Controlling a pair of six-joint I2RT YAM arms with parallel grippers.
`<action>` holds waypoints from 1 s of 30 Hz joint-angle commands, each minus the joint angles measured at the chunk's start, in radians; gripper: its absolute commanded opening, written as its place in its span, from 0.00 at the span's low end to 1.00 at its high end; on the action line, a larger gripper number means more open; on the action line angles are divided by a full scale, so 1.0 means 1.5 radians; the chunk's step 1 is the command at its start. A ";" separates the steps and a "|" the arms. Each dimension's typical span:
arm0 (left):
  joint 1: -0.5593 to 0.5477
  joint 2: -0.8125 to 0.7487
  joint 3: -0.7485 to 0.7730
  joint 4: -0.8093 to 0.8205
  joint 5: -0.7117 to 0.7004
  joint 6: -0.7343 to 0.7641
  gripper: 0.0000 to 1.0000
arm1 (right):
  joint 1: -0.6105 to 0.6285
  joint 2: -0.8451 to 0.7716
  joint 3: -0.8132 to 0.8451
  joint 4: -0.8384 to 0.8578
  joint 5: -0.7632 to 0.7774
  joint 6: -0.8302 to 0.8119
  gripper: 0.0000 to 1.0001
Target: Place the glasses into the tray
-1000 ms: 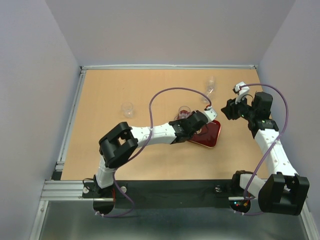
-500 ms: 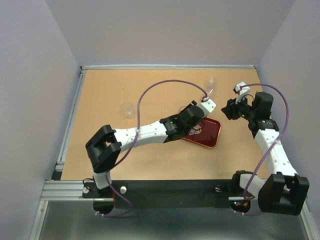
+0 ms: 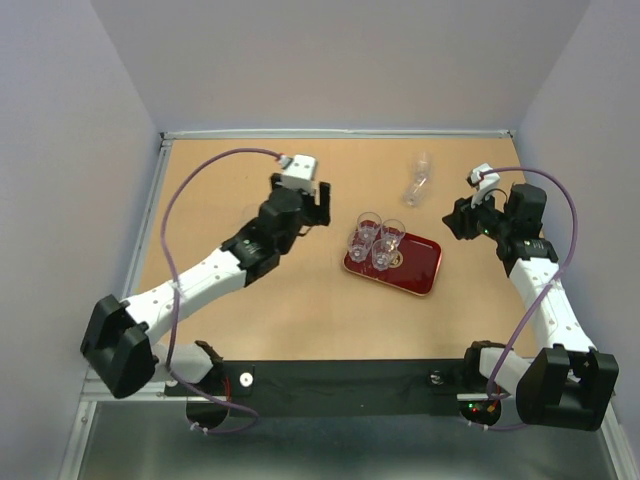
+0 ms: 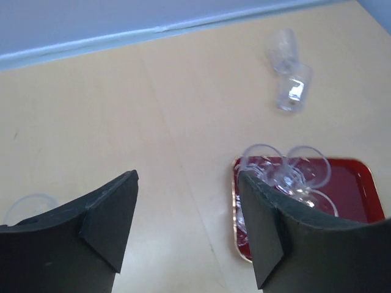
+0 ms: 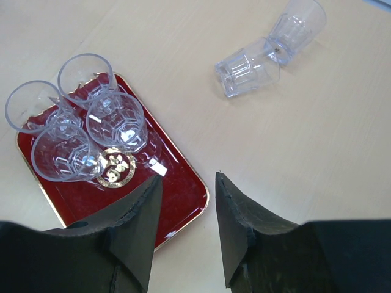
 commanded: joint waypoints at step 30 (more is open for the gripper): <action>0.442 0.123 -0.039 -0.156 0.163 -0.492 0.68 | -0.008 -0.011 -0.015 0.027 -0.008 -0.006 0.47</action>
